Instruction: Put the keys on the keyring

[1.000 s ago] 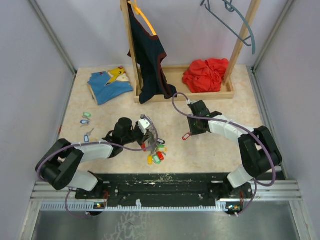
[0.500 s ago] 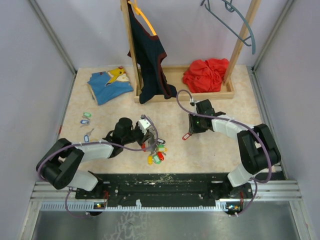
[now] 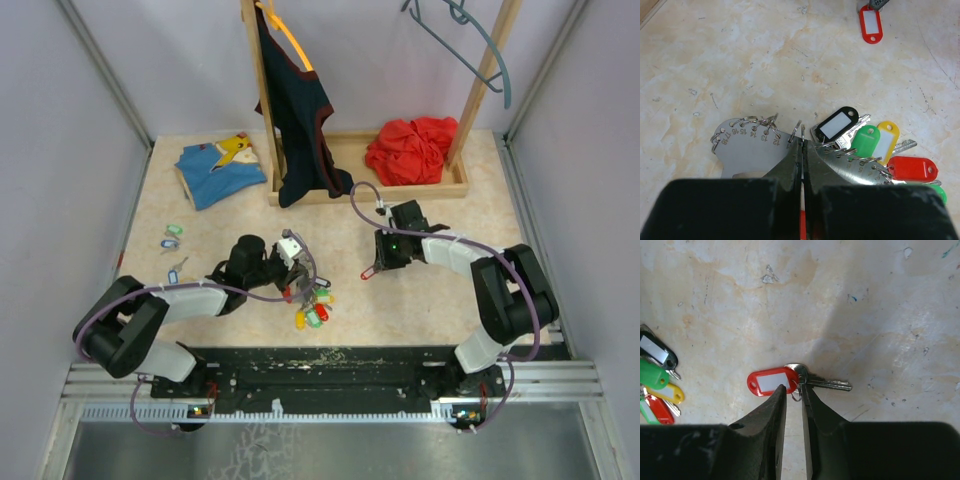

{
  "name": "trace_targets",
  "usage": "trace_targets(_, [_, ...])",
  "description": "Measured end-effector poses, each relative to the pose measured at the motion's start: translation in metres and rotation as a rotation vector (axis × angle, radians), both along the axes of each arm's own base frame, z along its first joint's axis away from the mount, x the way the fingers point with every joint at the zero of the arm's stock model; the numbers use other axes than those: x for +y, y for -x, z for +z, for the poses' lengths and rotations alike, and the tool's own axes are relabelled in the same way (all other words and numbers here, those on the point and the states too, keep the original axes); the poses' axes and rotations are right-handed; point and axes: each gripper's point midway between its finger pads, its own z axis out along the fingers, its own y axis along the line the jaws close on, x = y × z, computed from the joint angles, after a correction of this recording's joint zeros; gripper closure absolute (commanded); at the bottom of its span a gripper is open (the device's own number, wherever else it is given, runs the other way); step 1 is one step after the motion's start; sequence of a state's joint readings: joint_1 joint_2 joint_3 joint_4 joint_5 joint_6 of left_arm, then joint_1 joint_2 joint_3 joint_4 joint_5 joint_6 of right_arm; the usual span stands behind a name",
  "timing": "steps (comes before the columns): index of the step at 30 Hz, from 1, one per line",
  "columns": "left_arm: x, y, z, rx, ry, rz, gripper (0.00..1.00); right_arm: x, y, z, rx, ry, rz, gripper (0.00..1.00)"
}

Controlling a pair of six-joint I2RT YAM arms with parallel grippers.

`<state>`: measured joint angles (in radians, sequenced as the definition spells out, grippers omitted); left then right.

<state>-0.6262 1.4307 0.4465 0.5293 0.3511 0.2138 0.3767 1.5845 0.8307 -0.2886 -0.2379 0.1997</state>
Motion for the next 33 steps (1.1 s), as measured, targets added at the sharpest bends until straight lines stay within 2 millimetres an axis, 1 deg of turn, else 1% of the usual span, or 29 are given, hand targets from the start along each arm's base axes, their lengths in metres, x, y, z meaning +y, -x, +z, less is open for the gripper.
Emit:
trace_targets(8, [-0.001,0.001,0.0,0.001,0.002,-0.004,1.0,0.009,0.005,0.003,0.017,-0.05,0.033,0.88])
trace_targets(17, [-0.001,0.001,0.0,0.003,0.003,-0.008,1.0,0.008,0.009,0.0,0.026,-0.023,0.037,0.91])
trace_targets(25, [-0.001,0.001,0.0,0.004,0.002,-0.008,1.0,0.008,0.014,-0.002,0.031,0.007,0.052,1.0])
trace_targets(30, [-0.001,0.001,0.0,0.004,0.002,-0.008,1.0,0.009,0.014,-0.002,0.016,0.029,0.076,1.0])
trace_targets(33, [-0.001,0.001,0.0,0.004,0.002,-0.008,1.0,0.014,0.015,0.0,-0.013,0.058,0.129,1.0])
